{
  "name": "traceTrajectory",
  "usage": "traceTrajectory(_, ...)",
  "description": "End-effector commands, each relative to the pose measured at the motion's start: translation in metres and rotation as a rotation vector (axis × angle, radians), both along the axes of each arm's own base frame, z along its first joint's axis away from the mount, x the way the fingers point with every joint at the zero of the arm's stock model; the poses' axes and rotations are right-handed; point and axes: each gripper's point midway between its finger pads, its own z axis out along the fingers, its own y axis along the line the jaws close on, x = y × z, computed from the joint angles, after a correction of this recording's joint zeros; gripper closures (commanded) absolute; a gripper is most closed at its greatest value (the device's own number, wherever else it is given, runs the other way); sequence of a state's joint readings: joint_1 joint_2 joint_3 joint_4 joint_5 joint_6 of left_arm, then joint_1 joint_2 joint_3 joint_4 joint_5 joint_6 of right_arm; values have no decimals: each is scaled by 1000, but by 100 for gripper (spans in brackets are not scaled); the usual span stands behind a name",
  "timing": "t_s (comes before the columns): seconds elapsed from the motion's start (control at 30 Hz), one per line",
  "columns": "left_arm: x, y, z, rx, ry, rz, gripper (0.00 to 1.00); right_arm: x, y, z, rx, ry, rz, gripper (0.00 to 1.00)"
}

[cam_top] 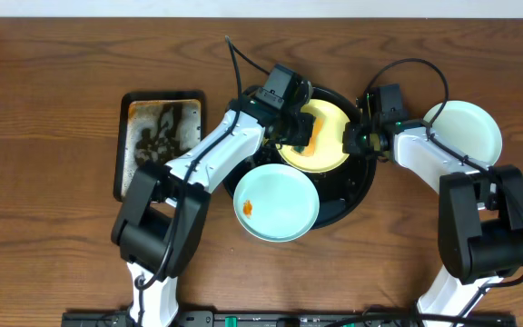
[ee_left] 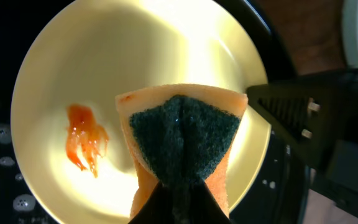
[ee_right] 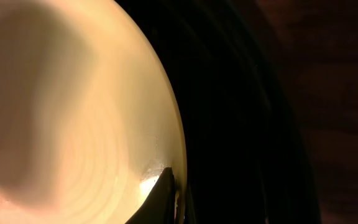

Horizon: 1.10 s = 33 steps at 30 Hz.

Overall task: Clean dirty plates on tray and stack at the side
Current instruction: 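Scrub the sauce on the yellow plate with the held sponge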

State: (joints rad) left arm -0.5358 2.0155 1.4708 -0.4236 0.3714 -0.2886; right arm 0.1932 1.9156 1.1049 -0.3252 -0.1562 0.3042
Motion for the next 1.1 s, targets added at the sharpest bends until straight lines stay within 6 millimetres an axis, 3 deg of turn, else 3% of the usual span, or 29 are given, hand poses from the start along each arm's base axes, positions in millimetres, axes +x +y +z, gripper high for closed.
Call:
traceTrajectory(0.0,5,2,-27,64,9,18,92,-2,-4,-7,-12,23,-11,96)
traceTrajectory(0.2,8,16,-79,170,45,56,92,-4,-3,-8,-13,29,-9,99)
traceTrajectory(0.4,9,37,-104,288,52,93,92,-7,-4,-9,-16,44,-8,99)
traceTrajectory(0.6,17,71,-106,475,-15,140,92,-10,-5,-11,-20,57,-9,99)
traceTrajectory(0.83,20,97,-104,624,-62,137,92,-15,-13,-14,-65,79,-28,99)
traceTrajectory(1.07,31,121,-89,778,-128,156,92,-17,-16,-15,-75,88,-32,99)
